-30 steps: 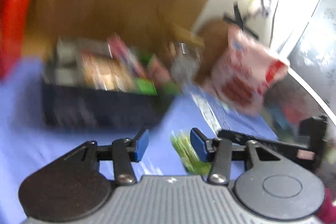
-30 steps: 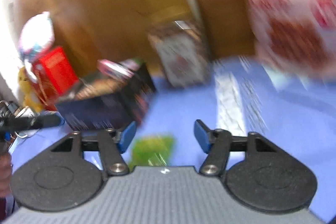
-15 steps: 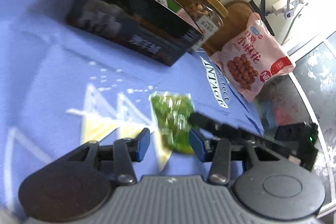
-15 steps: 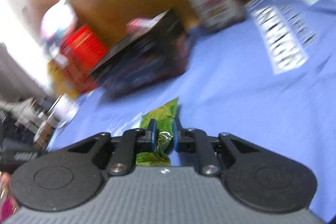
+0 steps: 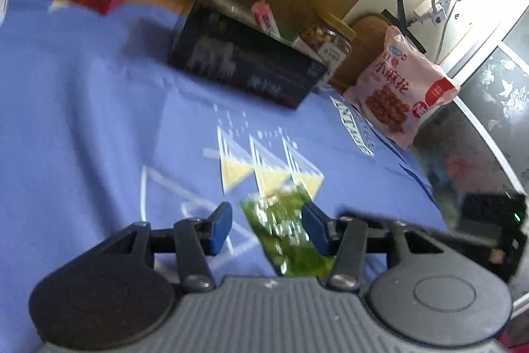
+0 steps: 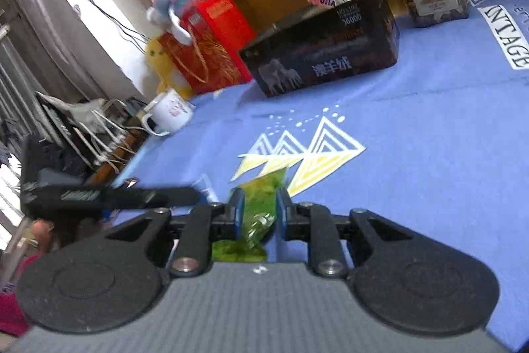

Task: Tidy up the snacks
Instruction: 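Move both tools down to the green snack pack and close on it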

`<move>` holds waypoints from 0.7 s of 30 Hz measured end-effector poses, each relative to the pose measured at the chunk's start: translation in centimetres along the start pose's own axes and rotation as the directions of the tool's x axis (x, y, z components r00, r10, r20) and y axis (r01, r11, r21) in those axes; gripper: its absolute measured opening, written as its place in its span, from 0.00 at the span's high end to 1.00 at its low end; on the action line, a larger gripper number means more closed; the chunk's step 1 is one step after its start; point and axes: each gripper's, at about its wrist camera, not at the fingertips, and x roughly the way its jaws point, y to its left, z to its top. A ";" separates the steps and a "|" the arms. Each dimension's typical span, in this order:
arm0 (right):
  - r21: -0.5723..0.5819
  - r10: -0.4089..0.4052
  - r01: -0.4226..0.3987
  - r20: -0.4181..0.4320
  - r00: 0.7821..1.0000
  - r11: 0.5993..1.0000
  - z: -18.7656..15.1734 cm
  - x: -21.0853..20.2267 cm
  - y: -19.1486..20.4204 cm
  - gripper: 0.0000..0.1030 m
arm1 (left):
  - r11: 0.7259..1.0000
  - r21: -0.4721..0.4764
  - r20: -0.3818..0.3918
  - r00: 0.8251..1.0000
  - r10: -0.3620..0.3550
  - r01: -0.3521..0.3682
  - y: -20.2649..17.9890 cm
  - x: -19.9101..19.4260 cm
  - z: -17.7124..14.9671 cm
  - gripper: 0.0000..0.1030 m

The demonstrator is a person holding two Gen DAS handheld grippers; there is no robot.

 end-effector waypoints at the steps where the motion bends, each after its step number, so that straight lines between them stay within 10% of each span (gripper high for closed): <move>1: 0.003 -0.003 0.003 -0.002 1.000 1.000 -0.4 -0.5 0.0 0.76 | 1.000 0.030 0.004 1.000 0.003 -0.003 -0.3 0.1 0.5 0.54; 12: 0.162 0.016 -0.004 -0.074 0.997 0.987 -3.6 -0.2 0.1 0.82 | 0.980 0.189 -0.140 0.989 -0.038 0.064 -2.4 4.6 1.3 0.61; 21: 0.083 -0.133 0.127 0.063 0.989 0.988 -1.1 1.0 -0.2 0.80 | 0.991 0.017 -0.109 0.985 -0.133 0.136 -1.6 0.9 -3.5 0.59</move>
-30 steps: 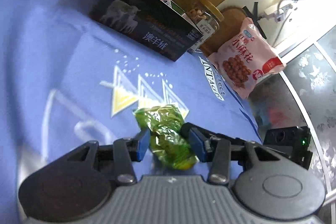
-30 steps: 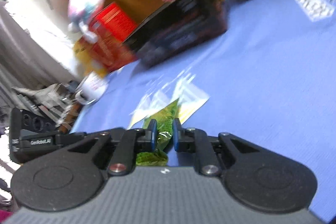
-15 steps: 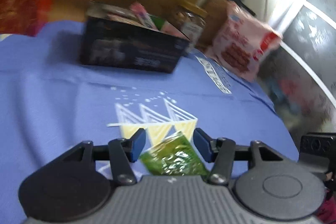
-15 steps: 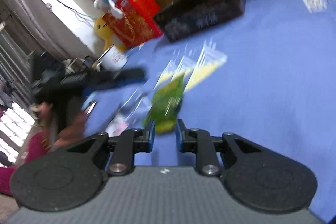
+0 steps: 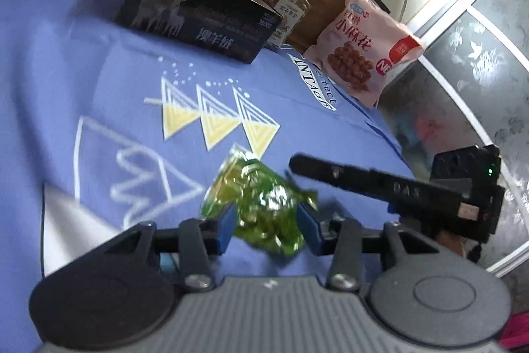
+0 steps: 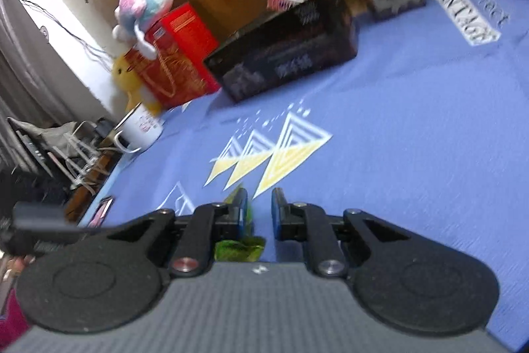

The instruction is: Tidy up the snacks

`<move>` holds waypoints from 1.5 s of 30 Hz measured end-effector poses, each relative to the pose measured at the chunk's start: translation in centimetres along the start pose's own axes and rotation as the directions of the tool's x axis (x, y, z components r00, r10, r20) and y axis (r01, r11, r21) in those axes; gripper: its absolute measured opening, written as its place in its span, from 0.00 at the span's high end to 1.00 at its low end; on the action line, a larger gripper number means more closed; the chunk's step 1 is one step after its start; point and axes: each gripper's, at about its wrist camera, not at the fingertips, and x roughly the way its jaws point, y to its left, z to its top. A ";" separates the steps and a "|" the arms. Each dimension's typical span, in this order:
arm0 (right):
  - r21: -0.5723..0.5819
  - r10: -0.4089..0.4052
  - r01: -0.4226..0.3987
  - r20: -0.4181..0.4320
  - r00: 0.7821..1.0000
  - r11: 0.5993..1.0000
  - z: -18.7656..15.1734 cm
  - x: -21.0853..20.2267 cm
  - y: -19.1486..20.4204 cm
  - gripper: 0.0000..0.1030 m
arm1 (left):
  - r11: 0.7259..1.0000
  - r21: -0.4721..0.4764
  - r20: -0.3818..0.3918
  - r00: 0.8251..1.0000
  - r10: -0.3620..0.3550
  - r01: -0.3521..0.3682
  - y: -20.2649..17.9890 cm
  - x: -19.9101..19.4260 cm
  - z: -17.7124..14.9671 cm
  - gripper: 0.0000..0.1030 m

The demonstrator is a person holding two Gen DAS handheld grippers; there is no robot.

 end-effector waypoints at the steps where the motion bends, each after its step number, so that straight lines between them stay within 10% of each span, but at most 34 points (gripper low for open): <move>1: 0.008 0.005 -0.005 0.005 1.000 1.000 0.0 -0.2 -0.2 0.80 | 1.000 -0.007 0.003 1.000 -0.001 0.001 0.0 -0.2 -0.2 0.59; 27: -0.022 -0.002 0.001 -0.033 0.999 1.000 -0.5 -0.3 0.2 0.78 | 0.999 -0.041 0.015 1.000 -0.007 0.007 1.0 -0.5 1.3 0.52; 33: 0.040 0.029 -0.027 -0.062 0.998 0.999 -1.4 -1.8 -1.0 0.73 | 0.993 -0.106 -0.004 0.999 -0.052 0.051 2.1 0.5 1.8 0.64; 37: 0.045 0.055 -0.053 -0.066 0.996 0.998 -1.6 -1.2 -0.7 0.71 | 0.985 -0.135 -0.052 0.992 -0.116 0.108 2.0 2.1 1.1 0.93; 45: 0.038 0.057 -0.055 -0.065 0.996 0.998 -1.6 -0.1 -0.6 0.91 | 0.981 -0.142 -0.029 0.990 -0.137 0.132 2.0 1.6 1.2 0.92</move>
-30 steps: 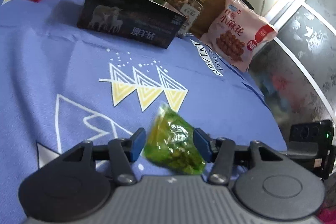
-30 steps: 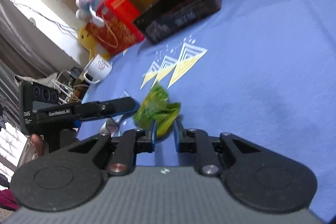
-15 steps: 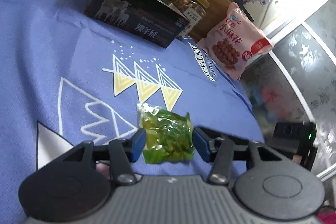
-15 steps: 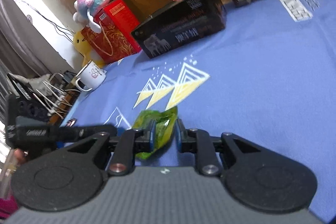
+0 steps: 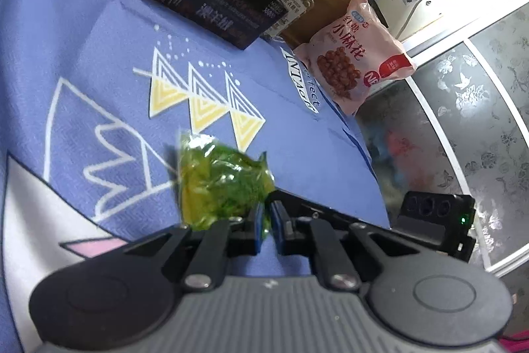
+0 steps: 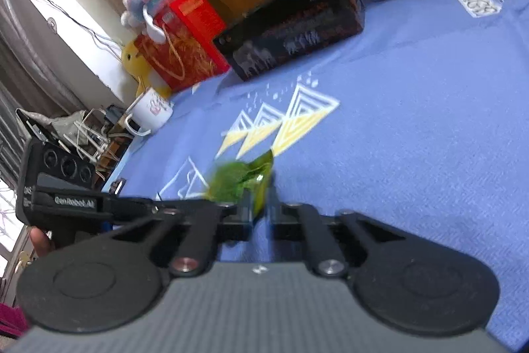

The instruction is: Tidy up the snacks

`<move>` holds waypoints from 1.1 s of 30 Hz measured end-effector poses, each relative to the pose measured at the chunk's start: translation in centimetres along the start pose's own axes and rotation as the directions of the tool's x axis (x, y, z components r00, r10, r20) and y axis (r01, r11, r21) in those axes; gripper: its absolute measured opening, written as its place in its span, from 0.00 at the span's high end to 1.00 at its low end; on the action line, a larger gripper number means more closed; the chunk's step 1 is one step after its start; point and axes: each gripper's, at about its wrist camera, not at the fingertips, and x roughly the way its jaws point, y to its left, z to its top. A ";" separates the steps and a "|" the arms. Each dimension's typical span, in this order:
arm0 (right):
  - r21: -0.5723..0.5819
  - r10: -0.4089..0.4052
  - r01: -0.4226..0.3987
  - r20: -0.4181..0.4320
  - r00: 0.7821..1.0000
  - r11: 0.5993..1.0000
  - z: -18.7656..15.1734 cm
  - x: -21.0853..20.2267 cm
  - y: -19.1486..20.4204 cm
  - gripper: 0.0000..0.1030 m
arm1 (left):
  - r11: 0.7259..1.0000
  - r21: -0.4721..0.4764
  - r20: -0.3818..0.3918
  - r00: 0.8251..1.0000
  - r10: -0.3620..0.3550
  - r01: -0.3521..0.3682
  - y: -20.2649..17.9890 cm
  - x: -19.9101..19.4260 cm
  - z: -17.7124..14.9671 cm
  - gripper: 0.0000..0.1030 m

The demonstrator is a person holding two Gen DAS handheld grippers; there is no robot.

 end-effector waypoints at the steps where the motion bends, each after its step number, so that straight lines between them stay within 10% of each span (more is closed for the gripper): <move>1: 0.025 0.010 -0.010 0.005 1.000 1.000 0.0 -0.1 -0.4 0.91 | 0.999 0.021 0.024 0.999 0.026 -0.027 -0.3 -0.4 0.1 0.86; 5: 0.167 0.051 -0.056 0.031 0.998 0.984 0.0 -0.6 -2.6 0.92 | 0.991 0.039 0.113 0.986 0.123 -0.128 -0.3 -2.5 0.3 0.40; 14: 0.474 0.179 -0.198 0.085 0.980 0.858 -0.2 -1.1 -5.9 0.94 | 0.999 -0.040 0.049 0.999 0.013 -0.011 0.7 -0.8 0.5 0.43; 26: 0.281 0.149 -0.142 -0.003 0.989 0.949 0.2 -0.1 -2.6 0.84 | 0.997 -0.071 0.051 0.998 -0.021 0.025 1.4 -0.2 -0.1 0.65; 33: 0.343 0.156 -0.165 0.054 0.986 0.925 0.3 -0.3 -3.5 0.88 | 0.995 -0.095 0.082 0.997 0.017 -0.009 1.8 -1.9 0.1 0.52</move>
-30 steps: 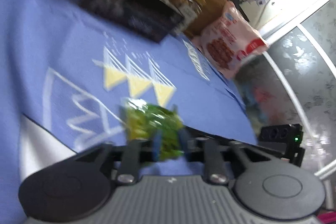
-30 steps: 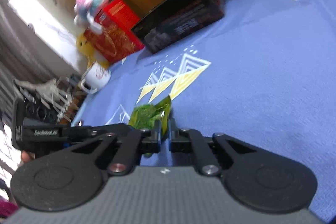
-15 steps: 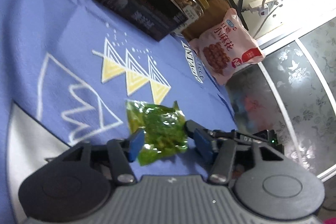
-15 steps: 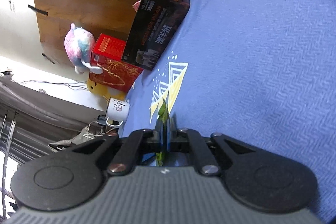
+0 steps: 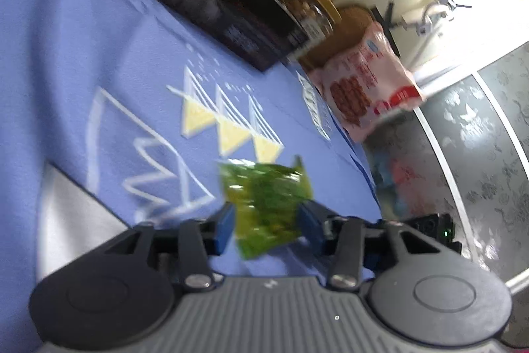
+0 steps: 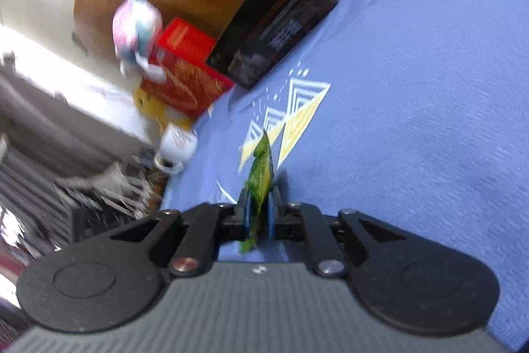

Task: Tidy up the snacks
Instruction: 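Carry the green pack with both tools over the tin box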

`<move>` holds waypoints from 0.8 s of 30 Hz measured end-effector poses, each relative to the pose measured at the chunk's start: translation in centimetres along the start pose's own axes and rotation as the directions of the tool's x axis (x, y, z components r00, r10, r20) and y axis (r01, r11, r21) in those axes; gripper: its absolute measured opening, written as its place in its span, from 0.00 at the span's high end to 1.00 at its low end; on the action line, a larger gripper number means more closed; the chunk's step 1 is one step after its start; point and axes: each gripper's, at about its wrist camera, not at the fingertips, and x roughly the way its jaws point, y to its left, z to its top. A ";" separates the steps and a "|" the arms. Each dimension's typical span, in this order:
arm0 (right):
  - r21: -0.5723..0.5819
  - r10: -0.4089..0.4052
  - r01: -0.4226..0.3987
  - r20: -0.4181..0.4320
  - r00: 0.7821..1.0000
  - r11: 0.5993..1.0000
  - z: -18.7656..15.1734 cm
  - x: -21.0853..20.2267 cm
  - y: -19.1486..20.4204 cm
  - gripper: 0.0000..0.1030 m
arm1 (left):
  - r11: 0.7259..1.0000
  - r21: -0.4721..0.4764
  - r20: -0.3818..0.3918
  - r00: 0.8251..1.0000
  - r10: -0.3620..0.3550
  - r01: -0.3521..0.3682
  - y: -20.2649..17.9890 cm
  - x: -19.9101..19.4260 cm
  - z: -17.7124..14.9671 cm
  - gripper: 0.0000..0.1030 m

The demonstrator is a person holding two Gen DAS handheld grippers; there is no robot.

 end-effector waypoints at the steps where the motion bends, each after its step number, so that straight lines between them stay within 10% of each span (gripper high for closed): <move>1: 0.048 0.021 -0.022 0.018 1.000 0.999 0.3 -0.5 -0.6 0.88 | 1.000 0.000 0.018 1.000 0.009 -0.009 0.1 -0.6 0.1 0.48; 10: 0.217 0.201 -0.208 0.054 0.978 0.954 1.2 -2.0 -2.3 0.88 | 0.995 -0.032 0.004 0.996 -0.090 0.090 -0.8 -0.2 0.7 0.47; 13: 0.183 0.198 -0.197 0.012 0.980 0.963 1.0 -0.9 -1.3 0.88 | 0.997 -0.003 0.003 0.997 -0.083 0.083 -1.8 0.3 1.1 0.80; 19: -0.047 0.079 -0.077 0.030 0.996 0.996 3.2 0.2 3.1 0.88 | 0.992 0.120 0.038 0.999 0.034 -0.038 -4.4 0.4 4.6 0.87; 24: -0.347 -0.011 0.058 0.136 0.991 0.936 5.9 1.4 8.7 0.88 | 0.954 0.269 0.097 0.989 0.109 -0.131 -8.1 0.9 9.4 0.87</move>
